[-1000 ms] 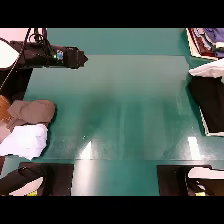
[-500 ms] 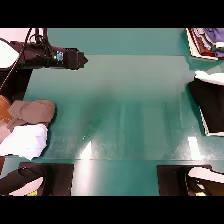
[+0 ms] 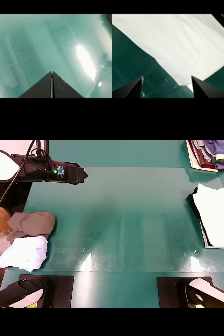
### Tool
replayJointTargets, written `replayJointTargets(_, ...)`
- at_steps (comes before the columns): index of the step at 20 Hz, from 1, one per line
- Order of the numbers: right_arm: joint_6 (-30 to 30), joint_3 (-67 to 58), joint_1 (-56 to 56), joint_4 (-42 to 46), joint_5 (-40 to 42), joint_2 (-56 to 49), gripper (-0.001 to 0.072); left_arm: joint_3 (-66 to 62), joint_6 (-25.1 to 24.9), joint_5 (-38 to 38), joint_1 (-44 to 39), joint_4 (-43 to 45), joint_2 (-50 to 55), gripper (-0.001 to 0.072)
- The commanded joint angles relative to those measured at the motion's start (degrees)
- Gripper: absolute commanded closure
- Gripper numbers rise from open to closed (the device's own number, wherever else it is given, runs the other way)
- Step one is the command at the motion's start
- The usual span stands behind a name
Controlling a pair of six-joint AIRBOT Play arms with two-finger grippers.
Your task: Fold the shirts.
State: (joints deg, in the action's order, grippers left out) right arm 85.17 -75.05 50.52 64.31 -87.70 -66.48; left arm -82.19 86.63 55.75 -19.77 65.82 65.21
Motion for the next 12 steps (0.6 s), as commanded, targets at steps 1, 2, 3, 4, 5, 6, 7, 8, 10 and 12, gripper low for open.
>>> replayJointTargets(1, -1.05, 4.76, 1.95, -8.37, 1.51, 3.54, 0.0038, 0.00, -0.15, 0.42, 0.00, 0.17, -0.02, 0.0683)
replayJointTargets(2, -1.84, 4.74, 0.31, -11.98, 2.86, 4.55, 0.0042, 0.00, -0.13, 0.42, 0.00, 0.15, -0.02, 0.0683)
replayJointTargets(3, -2.10, 4.74, -2.19, -14.47, 4.11, 5.60, 0.0042, 0.00, -0.11, 0.28, 0.00, 0.17, -0.02, 0.0683)
replayJointTargets(4, -2.27, 4.74, -5.84, -15.89, 5.68, 6.75, 0.0041, 0.00, -0.07, 0.20, 0.00, 0.15, -0.02, 0.0683)
replayJointTargets(5, -2.27, 4.74, -10.08, -16.41, 7.32, 7.85, 0.0041, 0.00, -0.07, 0.44, 0.00, 0.15, -0.04, 0.0683)
replayJointTargets(6, -2.27, 4.74, -14.51, -16.26, 9.09, 8.68, 0.0042, 0.00, -0.04, 0.87, 0.00, 0.09, -0.04, 0.0682)
replayJointTargets(7, -2.27, 4.74, -19.02, -16.24, 10.82, 9.35, 0.0041, 0.00, -0.04, 0.68, 0.00, -0.15, -0.04, 0.0682)
replayJointTargets(8, -2.27, 4.74, -23.89, -16.22, 12.26, 10.01, 0.0042, 0.00, -0.04, 0.20, 0.00, -0.26, -0.04, 0.0682)
replayJointTargets(10, -2.29, 4.74, -32.48, -16.17, 14.84, 10.73, 0.0136, -0.02, -0.04, -0.79, 0.00, -0.26, -0.04, 0.0682)
replayJointTargets(12, -2.32, 4.74, -39.78, -16.06, 15.98, 10.73, 0.0489, 0.00, -0.04, -1.68, 0.00, -0.26, -0.04, 0.0682)
